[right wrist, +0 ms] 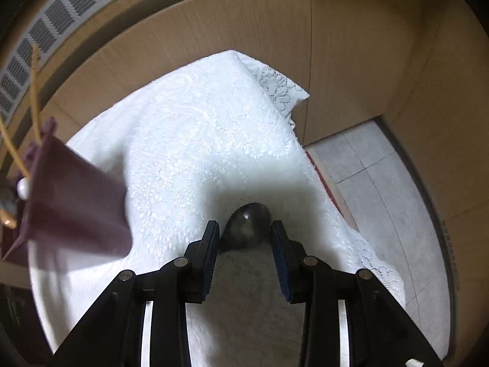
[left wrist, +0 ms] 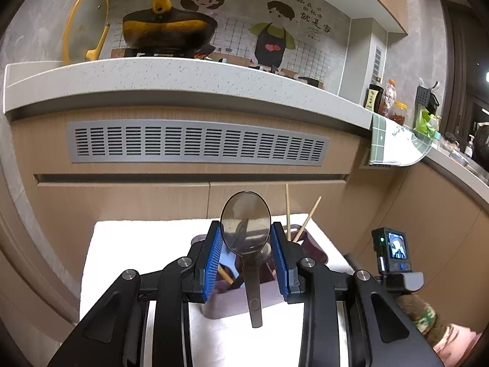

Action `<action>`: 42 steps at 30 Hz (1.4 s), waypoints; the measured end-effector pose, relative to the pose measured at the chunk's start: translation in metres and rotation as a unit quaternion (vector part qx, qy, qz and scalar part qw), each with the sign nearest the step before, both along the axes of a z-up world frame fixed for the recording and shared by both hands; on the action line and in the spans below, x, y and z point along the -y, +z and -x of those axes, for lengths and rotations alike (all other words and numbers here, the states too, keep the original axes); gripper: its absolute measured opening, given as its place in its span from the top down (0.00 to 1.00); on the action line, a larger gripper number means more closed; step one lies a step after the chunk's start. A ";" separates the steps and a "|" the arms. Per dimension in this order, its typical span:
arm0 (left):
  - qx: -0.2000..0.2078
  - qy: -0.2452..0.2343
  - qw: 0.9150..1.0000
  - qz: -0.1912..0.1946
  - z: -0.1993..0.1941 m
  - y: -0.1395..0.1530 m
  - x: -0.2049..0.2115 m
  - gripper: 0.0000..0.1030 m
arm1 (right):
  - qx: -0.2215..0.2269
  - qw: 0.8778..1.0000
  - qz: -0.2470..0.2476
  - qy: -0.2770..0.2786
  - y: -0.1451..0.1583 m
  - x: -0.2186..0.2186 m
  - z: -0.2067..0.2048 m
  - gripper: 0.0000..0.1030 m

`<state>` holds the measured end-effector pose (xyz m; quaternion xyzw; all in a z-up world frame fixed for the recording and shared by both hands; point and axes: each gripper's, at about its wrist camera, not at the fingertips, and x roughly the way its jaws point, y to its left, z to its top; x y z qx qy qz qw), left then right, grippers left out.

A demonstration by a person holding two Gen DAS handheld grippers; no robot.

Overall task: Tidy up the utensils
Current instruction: 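Lift the wooden-handled spoon over the caddy with the left tool and release it, then carry the metal spoon over the caddy with the right tool and release it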

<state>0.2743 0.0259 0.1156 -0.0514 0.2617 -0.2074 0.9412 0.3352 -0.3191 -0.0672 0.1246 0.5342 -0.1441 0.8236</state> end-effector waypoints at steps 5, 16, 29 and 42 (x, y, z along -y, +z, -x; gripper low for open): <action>-0.009 0.011 1.000 0.005 0.002 -0.005 -0.007 0.68 | 0.015 0.998 0.048 0.022 -0.005 -0.022 -0.014 0.50; -0.025 0.021 0.999 -0.005 0.012 -0.011 -0.008 0.68 | 0.038 0.961 0.090 0.257 -0.004 -0.022 0.031 0.49; -0.049 0.023 0.998 -0.016 0.018 -0.024 -0.004 0.68 | 0.081 0.966 0.096 0.225 0.001 -0.043 0.029 0.93; -0.064 0.022 0.998 -0.013 0.029 -0.031 -0.004 0.68 | 0.126 0.935 0.038 0.331 0.050 -0.071 0.083 0.73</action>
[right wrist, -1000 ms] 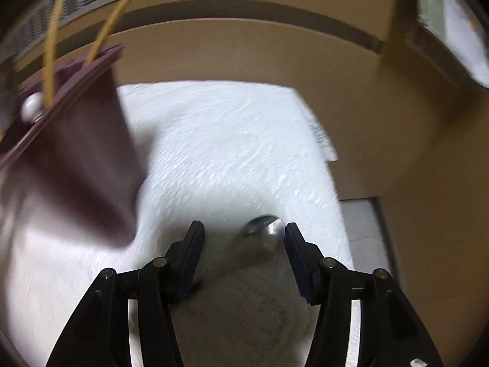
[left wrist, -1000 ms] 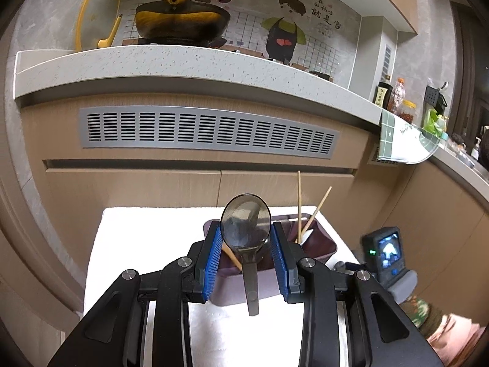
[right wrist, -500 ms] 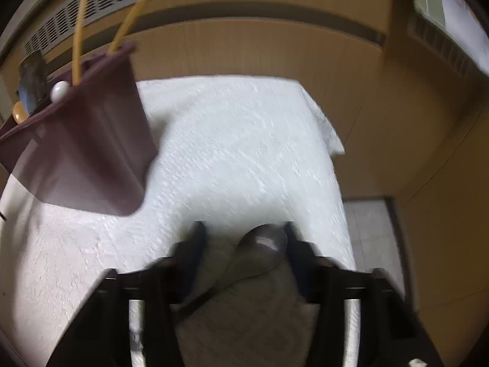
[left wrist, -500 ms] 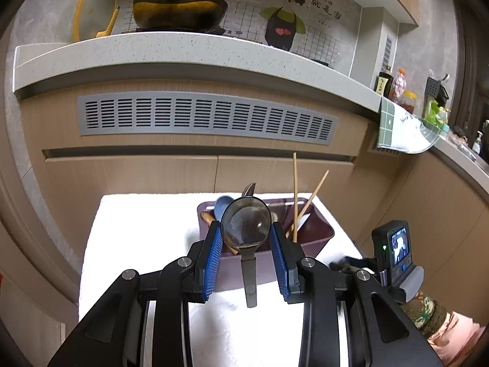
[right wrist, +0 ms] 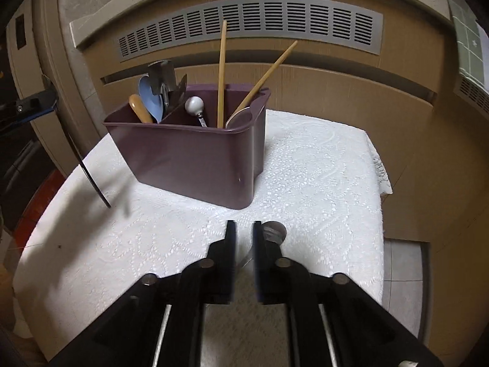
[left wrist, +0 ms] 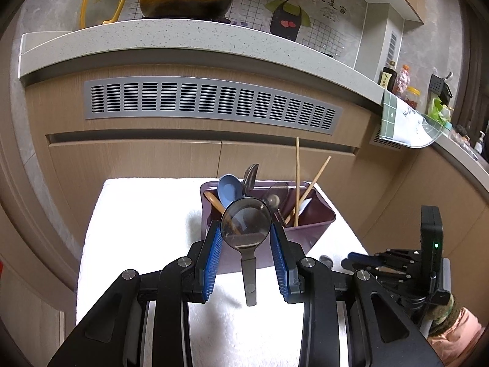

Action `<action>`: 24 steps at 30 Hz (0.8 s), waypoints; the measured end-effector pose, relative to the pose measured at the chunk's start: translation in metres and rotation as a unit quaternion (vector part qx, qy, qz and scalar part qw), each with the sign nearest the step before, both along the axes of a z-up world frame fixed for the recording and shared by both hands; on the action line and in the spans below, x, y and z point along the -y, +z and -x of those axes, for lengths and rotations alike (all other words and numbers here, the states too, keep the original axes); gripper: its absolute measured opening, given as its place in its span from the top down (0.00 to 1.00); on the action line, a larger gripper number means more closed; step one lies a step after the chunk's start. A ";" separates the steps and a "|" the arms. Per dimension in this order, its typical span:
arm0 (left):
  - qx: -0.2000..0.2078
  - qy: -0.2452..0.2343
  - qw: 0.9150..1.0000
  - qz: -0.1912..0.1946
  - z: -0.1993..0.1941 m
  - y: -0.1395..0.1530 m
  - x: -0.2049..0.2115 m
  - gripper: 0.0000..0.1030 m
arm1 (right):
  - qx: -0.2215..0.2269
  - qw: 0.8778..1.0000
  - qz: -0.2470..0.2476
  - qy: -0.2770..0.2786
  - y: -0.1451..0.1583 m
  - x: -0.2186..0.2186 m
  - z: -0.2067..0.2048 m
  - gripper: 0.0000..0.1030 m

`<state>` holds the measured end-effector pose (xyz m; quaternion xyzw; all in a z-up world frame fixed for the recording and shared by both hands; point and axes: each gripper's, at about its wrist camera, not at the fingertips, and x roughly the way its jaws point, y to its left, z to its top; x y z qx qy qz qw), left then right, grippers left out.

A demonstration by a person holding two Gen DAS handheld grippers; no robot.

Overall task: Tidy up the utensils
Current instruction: 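Carry the metal spoon over the caddy with the right tool and release it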

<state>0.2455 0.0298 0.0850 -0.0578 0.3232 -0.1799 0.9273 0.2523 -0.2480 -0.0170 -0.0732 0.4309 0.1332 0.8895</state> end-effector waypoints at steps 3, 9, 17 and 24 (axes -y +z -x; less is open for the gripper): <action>0.001 0.000 1.000 0.002 0.001 0.001 -0.001 0.68 | -0.007 0.999 0.019 -0.038 -0.006 0.004 -0.003 0.41; 0.000 0.001 1.000 0.004 0.001 -0.001 -0.002 0.68 | -0.097 0.985 -0.018 -0.143 -0.050 0.017 -0.046 0.58; -0.007 0.001 1.000 -0.002 0.005 -0.007 -0.003 0.68 | -0.050 0.989 0.036 -0.138 -0.050 -0.010 -0.046 0.74; -0.008 -0.001 1.000 -0.010 0.010 -0.006 0.002 0.68 | 0.033 0.994 0.011 -0.103 -0.003 -0.012 -0.007 0.74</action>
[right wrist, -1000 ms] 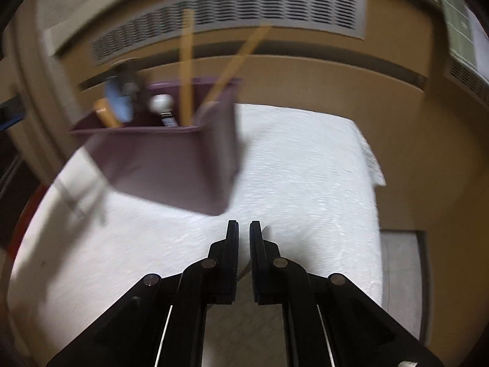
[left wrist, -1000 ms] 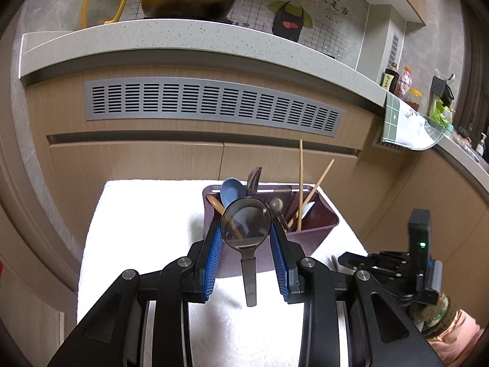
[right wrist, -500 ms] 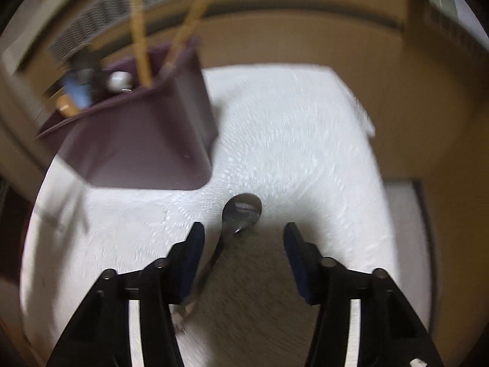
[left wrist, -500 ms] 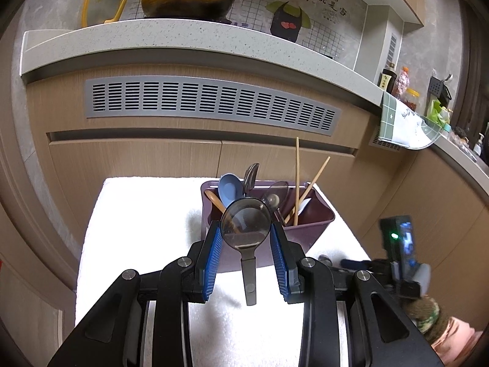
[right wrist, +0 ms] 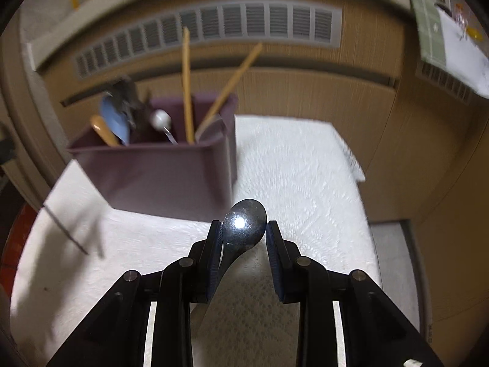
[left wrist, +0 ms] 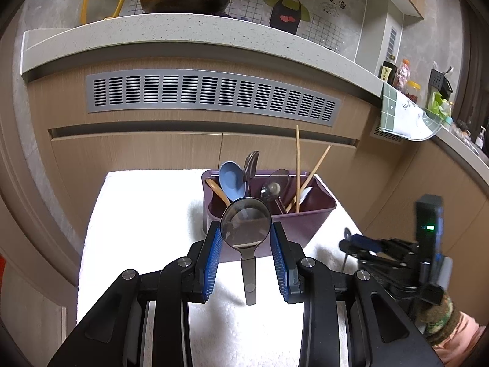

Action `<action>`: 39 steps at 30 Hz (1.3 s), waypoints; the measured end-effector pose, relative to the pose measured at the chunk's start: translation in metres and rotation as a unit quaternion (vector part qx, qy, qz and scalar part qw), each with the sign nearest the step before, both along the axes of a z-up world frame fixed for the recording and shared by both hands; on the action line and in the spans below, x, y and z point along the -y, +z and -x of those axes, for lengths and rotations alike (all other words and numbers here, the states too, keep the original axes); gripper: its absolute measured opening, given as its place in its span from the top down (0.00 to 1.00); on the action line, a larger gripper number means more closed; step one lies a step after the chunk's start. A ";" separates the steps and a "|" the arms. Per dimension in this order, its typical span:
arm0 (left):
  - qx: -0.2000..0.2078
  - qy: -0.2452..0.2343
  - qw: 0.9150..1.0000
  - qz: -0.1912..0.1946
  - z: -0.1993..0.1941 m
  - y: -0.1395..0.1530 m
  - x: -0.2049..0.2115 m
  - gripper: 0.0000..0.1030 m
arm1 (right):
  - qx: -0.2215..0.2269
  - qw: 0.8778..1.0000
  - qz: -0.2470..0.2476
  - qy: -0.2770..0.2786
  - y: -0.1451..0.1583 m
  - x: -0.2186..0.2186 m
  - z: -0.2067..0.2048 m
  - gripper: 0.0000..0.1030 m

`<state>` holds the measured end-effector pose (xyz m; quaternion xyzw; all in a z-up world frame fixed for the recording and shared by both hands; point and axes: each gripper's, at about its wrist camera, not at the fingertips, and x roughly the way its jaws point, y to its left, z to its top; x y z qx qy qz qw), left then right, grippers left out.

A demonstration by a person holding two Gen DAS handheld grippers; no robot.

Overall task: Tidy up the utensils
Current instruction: 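Carry the metal spoon over the caddy with the right tool and release it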

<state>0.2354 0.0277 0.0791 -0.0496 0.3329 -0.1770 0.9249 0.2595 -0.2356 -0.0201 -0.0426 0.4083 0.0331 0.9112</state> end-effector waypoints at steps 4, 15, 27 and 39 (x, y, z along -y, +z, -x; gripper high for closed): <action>-0.001 -0.004 1.000 -0.004 0.002 0.002 0.005 0.68 | 0.028 0.999 -0.004 0.017 0.020 -0.005 0.019 0.74; 0.019 -0.006 1.000 -0.001 0.005 0.016 0.003 0.68 | 0.102 0.994 -0.017 0.043 0.074 -0.016 0.038 0.74; 0.129 -0.016 0.991 0.006 -0.032 0.100 0.014 0.68 | 0.260 0.961 0.048 0.081 0.189 -0.044 0.005 0.74; 0.041 -0.025 0.999 0.018 -0.104 0.030 0.024 0.67 | 0.194 0.972 0.082 0.101 0.111 -0.049 -0.068 0.73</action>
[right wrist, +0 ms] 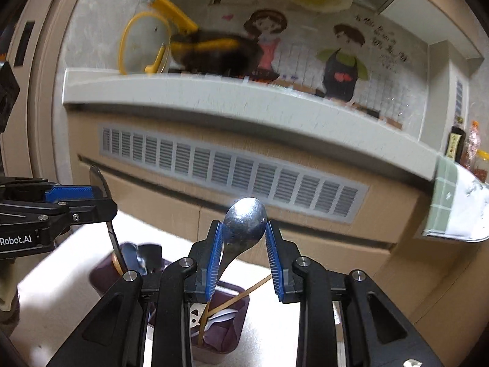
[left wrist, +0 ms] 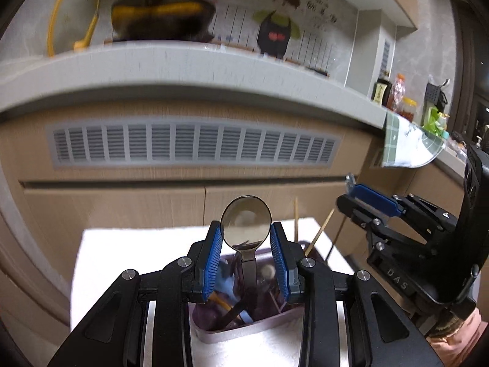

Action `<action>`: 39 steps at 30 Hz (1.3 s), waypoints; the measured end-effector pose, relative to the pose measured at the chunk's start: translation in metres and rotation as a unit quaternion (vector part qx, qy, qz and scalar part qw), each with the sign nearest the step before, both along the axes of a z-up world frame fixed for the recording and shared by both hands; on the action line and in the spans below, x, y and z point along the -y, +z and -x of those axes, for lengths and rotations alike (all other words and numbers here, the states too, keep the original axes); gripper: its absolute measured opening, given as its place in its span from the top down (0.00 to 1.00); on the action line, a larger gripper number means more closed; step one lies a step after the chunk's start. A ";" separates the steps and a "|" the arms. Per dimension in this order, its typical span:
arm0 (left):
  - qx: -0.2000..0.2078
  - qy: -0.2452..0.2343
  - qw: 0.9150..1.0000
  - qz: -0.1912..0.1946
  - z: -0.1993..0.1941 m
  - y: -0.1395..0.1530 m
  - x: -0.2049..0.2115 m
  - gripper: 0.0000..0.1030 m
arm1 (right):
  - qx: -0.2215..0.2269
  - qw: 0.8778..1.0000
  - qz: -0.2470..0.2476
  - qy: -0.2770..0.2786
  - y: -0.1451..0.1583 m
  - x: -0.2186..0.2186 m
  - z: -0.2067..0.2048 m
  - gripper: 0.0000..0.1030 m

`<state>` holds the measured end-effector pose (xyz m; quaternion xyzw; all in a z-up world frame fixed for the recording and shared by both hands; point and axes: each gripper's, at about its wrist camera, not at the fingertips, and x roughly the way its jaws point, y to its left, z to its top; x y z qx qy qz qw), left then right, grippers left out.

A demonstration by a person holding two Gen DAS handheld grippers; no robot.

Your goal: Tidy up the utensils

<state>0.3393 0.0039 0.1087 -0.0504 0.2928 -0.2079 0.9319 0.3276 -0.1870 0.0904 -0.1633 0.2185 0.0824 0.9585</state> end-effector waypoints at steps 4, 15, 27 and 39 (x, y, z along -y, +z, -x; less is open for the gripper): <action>-0.038 0.001 0.999 0.008 -0.008 -0.020 0.001 0.57 | -0.041 0.999 -0.009 0.021 -0.019 0.002 -0.007 0.62; 0.007 0.063 0.998 -0.006 0.103 -0.017 -0.016 0.26 | -0.082 0.989 -0.119 -0.043 -0.013 0.032 0.073 0.16; 0.021 0.135 0.987 -0.085 0.224 -0.052 -0.007 0.00 | -0.072 0.982 -0.118 -0.129 -0.045 0.029 0.190 0.00; 0.006 0.139 0.987 -0.086 0.236 -0.057 -0.005 0.00 | -0.074 0.983 -0.104 -0.130 -0.052 0.025 0.212 0.00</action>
